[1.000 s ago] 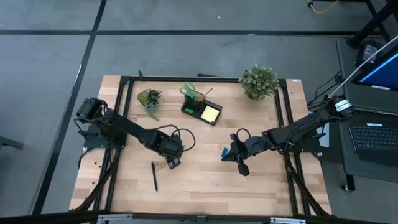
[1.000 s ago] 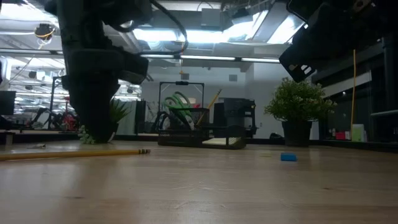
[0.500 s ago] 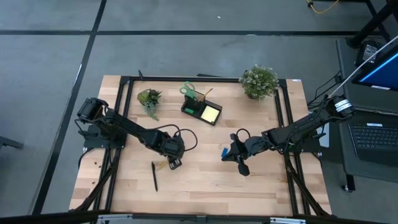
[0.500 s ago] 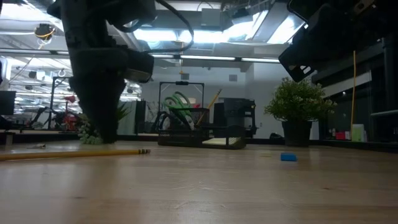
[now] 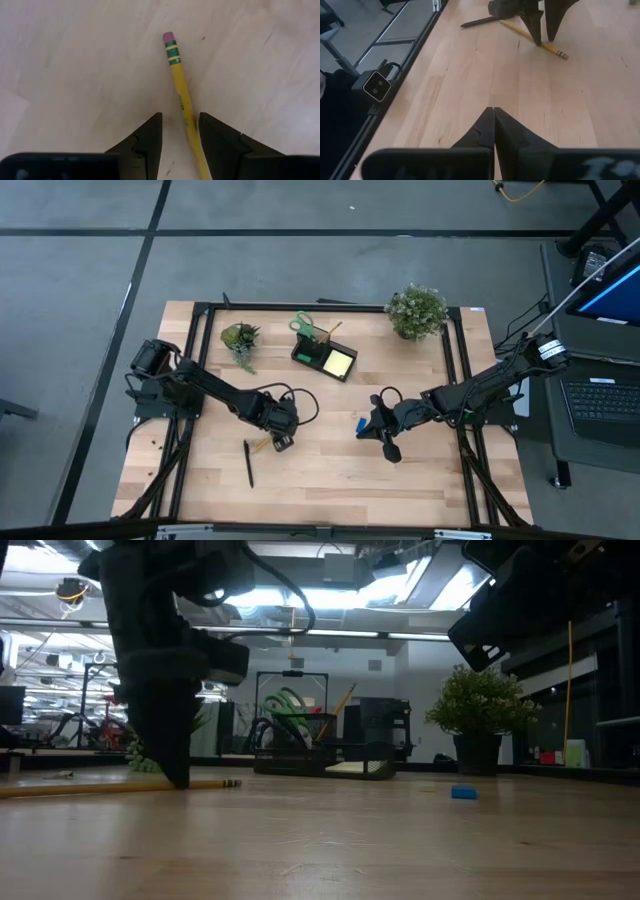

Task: Pick and place office supplies into organizer
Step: Put the pencil into the desk organizer

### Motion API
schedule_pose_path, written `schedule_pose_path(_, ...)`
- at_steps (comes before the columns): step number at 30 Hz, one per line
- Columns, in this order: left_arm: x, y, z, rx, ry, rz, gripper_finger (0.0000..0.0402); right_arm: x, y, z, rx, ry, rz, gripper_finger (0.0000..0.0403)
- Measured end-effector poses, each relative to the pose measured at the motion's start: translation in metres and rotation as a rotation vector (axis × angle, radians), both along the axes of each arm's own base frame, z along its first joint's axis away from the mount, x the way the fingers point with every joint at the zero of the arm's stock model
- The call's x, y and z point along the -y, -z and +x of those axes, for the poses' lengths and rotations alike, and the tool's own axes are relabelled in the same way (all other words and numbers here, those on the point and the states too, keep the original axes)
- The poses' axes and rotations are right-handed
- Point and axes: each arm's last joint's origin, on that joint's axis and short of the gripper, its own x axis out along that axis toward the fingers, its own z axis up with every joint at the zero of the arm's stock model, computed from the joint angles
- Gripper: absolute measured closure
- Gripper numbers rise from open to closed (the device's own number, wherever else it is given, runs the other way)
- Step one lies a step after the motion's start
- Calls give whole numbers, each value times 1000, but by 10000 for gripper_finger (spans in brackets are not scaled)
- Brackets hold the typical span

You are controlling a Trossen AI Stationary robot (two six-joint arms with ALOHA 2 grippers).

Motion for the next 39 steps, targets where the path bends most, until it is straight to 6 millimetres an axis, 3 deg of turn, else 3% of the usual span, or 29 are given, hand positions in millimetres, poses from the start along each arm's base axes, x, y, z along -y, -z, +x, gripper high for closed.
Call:
schedule_pose_path(14,-3,7,3,-26,-37,-34,281,0,0,0,2,5,-6,395)
schedule_pose_path(26,-3,8,1,-44,-50,-33,343,0,0,0,8,-5,-25,395)
schedule_pose_path(39,-3,9,1,-50,26,-12,371,0,0,0,8,-5,-25,395)
